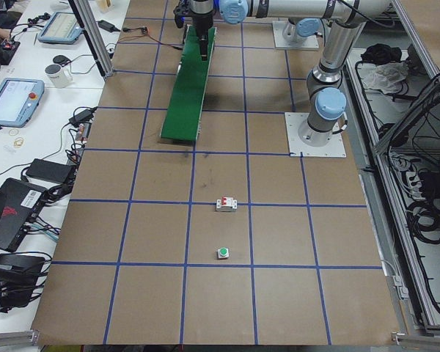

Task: Move capacitor from left to right
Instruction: 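Close the right gripper on the capacitor and lift it off the belt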

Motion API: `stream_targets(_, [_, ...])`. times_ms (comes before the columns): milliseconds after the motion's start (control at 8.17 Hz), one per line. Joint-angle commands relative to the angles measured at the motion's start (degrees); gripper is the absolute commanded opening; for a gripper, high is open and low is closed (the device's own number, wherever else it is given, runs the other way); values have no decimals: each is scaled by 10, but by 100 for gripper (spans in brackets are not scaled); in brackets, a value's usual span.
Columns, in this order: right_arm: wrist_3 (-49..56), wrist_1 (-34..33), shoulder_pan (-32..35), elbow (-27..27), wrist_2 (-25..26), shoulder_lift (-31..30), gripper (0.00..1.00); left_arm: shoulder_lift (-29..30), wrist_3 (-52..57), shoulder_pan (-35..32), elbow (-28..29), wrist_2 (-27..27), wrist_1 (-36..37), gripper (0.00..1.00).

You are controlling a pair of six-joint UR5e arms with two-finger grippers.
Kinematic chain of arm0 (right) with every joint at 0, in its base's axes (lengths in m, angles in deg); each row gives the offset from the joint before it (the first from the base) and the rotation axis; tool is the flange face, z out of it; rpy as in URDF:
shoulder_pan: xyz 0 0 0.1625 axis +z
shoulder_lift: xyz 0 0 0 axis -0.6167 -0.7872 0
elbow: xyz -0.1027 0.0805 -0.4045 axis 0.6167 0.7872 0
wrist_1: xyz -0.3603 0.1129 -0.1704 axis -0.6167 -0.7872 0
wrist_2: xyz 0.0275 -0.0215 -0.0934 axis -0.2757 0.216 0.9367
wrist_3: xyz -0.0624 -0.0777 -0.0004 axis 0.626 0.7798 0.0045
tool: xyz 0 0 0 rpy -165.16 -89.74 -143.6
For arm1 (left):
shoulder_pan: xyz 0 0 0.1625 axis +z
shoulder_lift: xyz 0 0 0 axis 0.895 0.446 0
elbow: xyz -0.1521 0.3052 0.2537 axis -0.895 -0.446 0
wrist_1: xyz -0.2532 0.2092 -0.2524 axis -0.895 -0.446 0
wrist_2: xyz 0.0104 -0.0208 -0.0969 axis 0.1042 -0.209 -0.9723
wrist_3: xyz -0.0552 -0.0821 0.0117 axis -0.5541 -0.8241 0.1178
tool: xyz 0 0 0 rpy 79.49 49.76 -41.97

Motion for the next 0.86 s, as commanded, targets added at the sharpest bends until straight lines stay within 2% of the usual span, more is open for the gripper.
stream_targets(0, [26, 30, -1, 3, 39, -5, 0, 0, 1, 1, -1, 1, 0, 100])
stream_targets(122, [48, 35, -1, 16, 74, -7, 0, -1, 1, 1, -1, 1, 1, 100])
stream_targets(367, [94, 117, -14, 95, 103, -8, 0, -1, 1, 0, -1, 1, 0, 100])
stream_targets(489, [135, 122, -33, 103, 128, -20, 0, -1, 1, 1, -1, 1, 1, 100])
stream_targets(734, [256, 156, -120, 102, 133, -62, 0, -1, 3, 0, -1, 1, 1, 100])
